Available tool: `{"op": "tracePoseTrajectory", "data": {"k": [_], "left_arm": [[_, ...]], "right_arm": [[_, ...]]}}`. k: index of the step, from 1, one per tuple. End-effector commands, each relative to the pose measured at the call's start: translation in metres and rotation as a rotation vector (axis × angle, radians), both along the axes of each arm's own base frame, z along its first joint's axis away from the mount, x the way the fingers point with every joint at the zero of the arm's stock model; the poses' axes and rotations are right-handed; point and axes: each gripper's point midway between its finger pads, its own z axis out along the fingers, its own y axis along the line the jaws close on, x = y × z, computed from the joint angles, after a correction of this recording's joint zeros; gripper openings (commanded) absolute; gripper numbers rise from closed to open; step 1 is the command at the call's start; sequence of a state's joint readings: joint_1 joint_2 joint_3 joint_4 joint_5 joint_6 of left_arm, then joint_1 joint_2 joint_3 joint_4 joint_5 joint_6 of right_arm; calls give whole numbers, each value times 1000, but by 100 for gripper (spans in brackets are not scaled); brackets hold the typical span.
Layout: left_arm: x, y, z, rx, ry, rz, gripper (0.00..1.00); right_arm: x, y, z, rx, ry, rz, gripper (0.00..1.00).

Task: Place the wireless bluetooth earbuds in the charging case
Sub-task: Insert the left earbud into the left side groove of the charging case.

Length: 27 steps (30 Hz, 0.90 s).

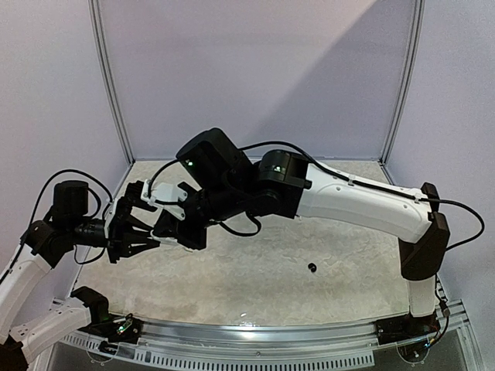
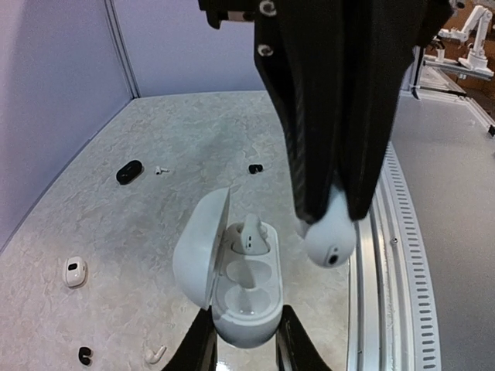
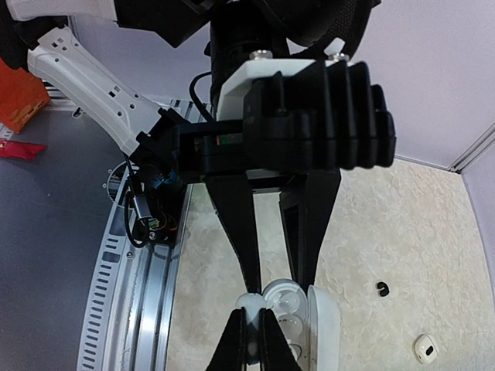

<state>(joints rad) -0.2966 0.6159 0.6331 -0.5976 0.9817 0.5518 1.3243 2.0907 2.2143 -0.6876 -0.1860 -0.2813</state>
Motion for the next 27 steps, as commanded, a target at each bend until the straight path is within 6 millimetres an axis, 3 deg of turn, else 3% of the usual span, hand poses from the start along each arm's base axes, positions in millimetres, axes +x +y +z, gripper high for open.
{"op": "tracePoseTrajectory", "data": {"k": [1, 20, 27], "left_arm": [[0, -1, 5, 1, -16, 0, 0], [-9, -1, -1, 16, -35, -30, 0], [-8, -1, -2, 22, -40, -32, 0]], "right_arm": [[2, 11, -5, 7, -30, 1, 0], [26, 10, -36, -92, -148, -68, 0], [25, 8, -37, -109, -198, -28, 0]]}}
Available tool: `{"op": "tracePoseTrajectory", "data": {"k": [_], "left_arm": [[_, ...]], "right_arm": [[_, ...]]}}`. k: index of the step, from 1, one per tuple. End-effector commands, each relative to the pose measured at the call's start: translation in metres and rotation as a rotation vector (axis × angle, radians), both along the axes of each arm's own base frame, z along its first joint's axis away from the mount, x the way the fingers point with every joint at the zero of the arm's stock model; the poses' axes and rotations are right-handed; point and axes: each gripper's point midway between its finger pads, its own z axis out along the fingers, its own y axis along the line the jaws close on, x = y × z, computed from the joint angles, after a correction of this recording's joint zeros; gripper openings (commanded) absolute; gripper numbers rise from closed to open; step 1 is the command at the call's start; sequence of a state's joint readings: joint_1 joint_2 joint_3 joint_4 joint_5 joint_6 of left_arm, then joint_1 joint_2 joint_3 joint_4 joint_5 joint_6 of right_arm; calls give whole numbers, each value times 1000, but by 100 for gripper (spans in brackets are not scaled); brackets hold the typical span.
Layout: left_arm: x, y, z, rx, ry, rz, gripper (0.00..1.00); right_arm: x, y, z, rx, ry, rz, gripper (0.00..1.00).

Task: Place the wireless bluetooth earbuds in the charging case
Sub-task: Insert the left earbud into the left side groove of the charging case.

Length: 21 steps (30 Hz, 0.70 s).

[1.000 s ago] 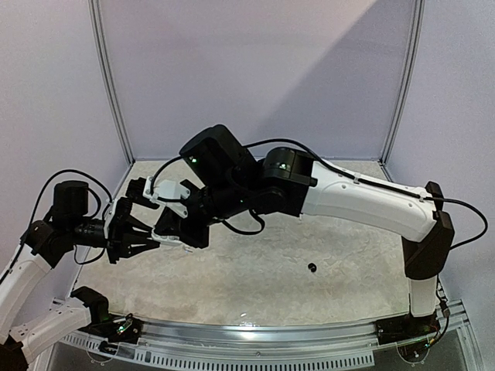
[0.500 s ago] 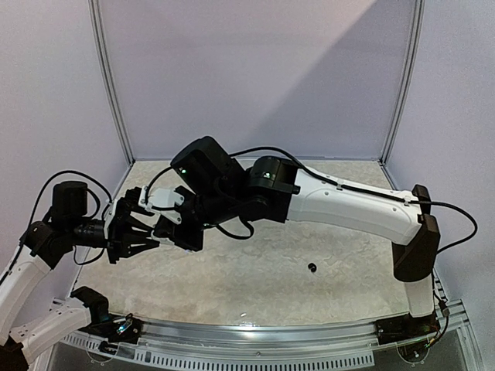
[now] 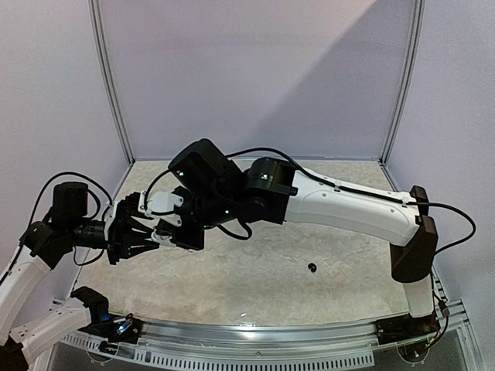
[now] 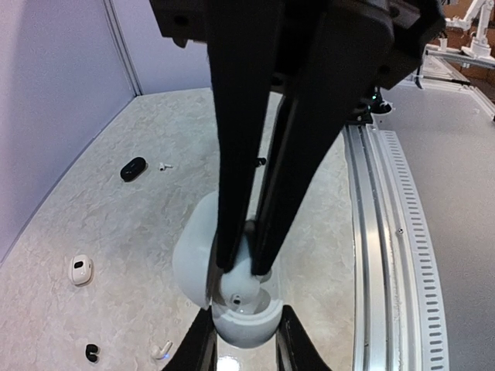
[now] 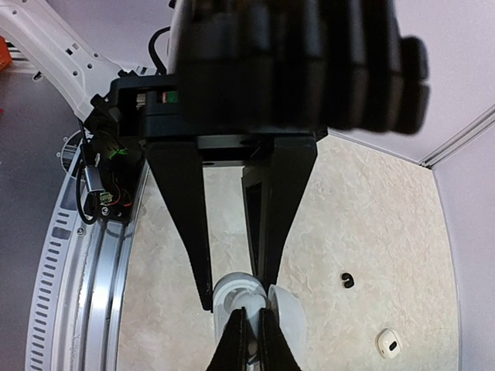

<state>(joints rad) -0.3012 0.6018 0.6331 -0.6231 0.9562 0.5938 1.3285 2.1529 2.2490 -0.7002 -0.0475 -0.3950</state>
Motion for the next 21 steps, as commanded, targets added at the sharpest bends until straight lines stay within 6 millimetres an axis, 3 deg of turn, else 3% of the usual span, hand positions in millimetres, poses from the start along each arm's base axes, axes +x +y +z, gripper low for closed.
{"op": "tracePoseTrajectory", "data": {"k": [1, 14, 21], "left_arm": [[-7, -3, 2, -3, -10, -35, 0], [0, -3, 4, -12, -23, -6, 0], [1, -3, 5, -20, -26, -1, 0]], "right_arm": [[0, 1, -12, -43, -34, 27, 0], [-7, 4, -28, -70, 21, 43, 1], [-4, 5, -34, -80, 25, 26, 15]]}}
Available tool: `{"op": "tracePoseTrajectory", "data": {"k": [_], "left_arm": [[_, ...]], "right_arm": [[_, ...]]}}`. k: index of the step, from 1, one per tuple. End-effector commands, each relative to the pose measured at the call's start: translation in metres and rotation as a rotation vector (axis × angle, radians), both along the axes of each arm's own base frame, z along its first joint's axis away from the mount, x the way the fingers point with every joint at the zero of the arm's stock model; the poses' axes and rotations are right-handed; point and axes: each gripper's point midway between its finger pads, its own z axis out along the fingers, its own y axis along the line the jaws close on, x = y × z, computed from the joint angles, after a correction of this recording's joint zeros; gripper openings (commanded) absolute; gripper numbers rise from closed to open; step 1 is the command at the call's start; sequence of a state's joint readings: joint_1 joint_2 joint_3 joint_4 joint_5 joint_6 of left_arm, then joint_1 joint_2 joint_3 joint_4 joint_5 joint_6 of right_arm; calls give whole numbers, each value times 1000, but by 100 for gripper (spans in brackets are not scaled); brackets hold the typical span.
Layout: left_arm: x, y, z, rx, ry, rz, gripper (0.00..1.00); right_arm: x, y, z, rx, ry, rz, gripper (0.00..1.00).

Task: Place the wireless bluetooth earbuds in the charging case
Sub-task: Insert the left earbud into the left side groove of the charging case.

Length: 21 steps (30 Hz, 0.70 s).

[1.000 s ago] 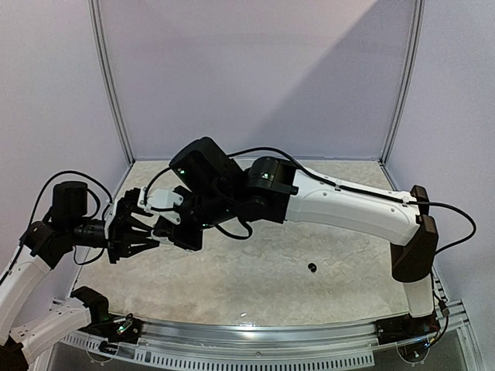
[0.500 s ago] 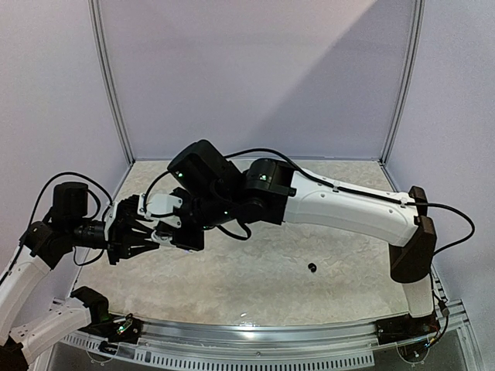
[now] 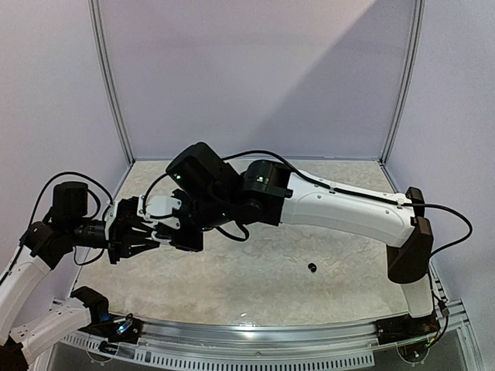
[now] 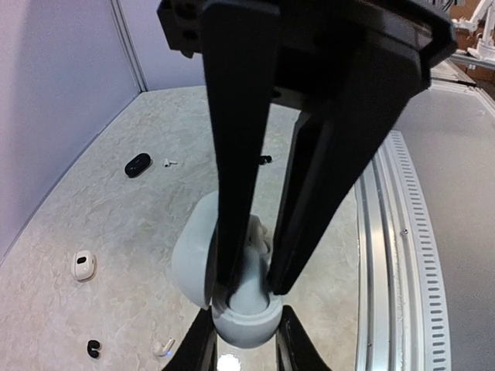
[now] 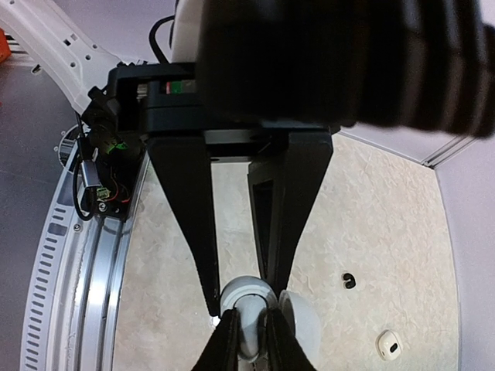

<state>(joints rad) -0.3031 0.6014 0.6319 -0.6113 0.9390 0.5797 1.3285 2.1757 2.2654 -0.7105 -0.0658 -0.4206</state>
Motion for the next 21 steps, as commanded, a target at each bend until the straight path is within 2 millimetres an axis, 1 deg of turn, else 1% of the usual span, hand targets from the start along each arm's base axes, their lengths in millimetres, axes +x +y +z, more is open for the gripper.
{"op": "tracePoseTrajectory", "data": {"k": [1, 5, 8, 9, 11, 15, 16, 18, 19, 20, 21], "left_arm": [[-2, -4, 4, -22, -24, -19, 0], [-3, -3, 2, -20, -16, -18, 0], [-3, -2, -2, -18, 5, -1, 0], [-2, -1, -5, -17, 16, 11, 0], [3, 0, -9, -16, 42, 48, 0], [13, 5, -18, -9, 82, 121, 0], [14, 6, -19, -7, 84, 130, 0], [14, 7, -21, 1, 75, 133, 0], [13, 7, -22, 8, 67, 126, 0], [11, 7, -23, 16, 58, 118, 0], [10, 8, -23, 28, 39, 109, 0]], "right_arm": [[-1, 1, -27, -65, 30, -9, 18], [0, 0, -25, -65, 26, -18, 25], [0, 0, -17, -46, 27, -23, 29], [0, 0, -11, -30, 26, -23, 30], [-1, 1, 7, 19, 35, -26, 32], [-8, -3, 62, 163, 65, -14, 33], [-10, -6, 79, 206, 78, -11, 34], [-10, -9, 101, 276, 109, -8, 35], [-6, -12, 110, 312, 125, -19, 35], [0, -12, 113, 342, 160, -46, 35], [9, -13, 113, 360, 174, -84, 35]]}}
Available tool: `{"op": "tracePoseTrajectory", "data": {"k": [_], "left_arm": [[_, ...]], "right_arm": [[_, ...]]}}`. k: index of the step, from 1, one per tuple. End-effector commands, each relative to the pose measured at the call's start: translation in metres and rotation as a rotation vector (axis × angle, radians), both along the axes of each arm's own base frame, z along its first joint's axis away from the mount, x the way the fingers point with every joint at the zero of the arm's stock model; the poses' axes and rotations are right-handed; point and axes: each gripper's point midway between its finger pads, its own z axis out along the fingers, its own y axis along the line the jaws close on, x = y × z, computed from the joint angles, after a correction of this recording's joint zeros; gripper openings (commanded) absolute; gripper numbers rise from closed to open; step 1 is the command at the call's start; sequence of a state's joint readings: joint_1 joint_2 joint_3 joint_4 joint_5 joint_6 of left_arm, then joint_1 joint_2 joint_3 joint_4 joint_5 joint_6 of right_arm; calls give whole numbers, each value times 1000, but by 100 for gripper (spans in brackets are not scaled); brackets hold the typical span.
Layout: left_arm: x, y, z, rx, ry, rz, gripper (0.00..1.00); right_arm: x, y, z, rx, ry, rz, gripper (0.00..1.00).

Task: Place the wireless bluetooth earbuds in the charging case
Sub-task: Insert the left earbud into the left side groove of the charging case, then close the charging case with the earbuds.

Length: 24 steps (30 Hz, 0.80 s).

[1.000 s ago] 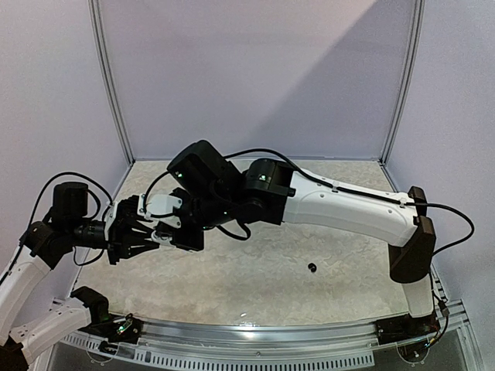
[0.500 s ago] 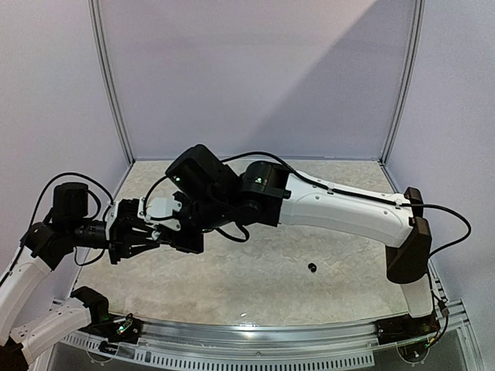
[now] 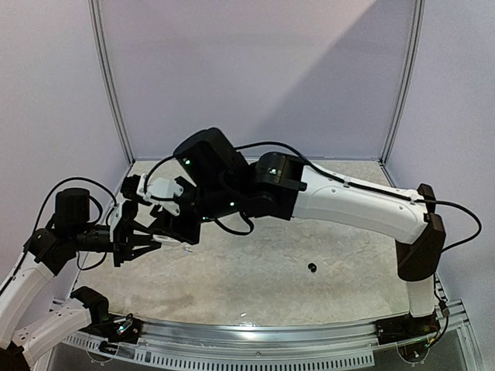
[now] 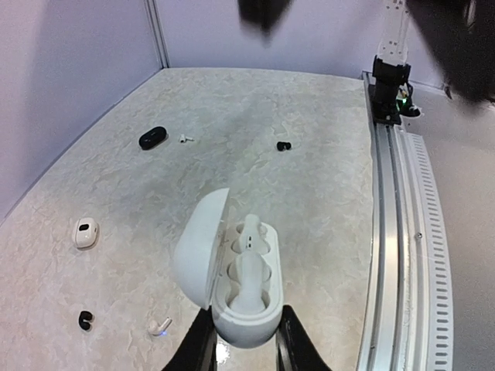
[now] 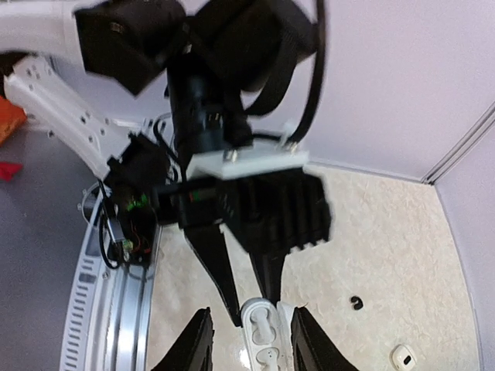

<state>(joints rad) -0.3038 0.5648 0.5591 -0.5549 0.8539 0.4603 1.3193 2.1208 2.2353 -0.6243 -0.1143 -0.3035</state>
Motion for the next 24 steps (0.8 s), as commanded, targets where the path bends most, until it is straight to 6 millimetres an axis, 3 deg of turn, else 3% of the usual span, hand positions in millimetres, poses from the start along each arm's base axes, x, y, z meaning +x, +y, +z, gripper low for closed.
{"op": "tracePoseTrajectory", "data": {"k": [1, 4, 7, 10, 15, 17, 21, 24], "left_arm": [[-4, 2, -2, 45, -74, -24, 0], [-11, 7, -2, 113, -186, -70, 0], [-11, 13, -1, 173, -278, -67, 0], [-7, 16, 5, 193, -329, -41, 0], [8, 20, 16, 175, -348, 45, 0], [19, 21, 21, 151, -324, 108, 0], [31, 22, 23, 124, -266, 168, 0], [35, 21, 18, 92, -164, 204, 0]], "right_arm": [[24, -14, 71, 238, 97, -124, 36], [66, -16, 44, 214, 104, -364, 36], [82, -5, 7, 143, 112, -449, 36], [78, 13, -21, 111, 172, -437, 36], [52, 18, -45, 35, 175, -365, 36], [43, 13, -53, -13, 156, -346, 36], [45, -7, -67, -71, 130, -387, 37], [62, -25, -52, -36, 125, -475, 37]]}}
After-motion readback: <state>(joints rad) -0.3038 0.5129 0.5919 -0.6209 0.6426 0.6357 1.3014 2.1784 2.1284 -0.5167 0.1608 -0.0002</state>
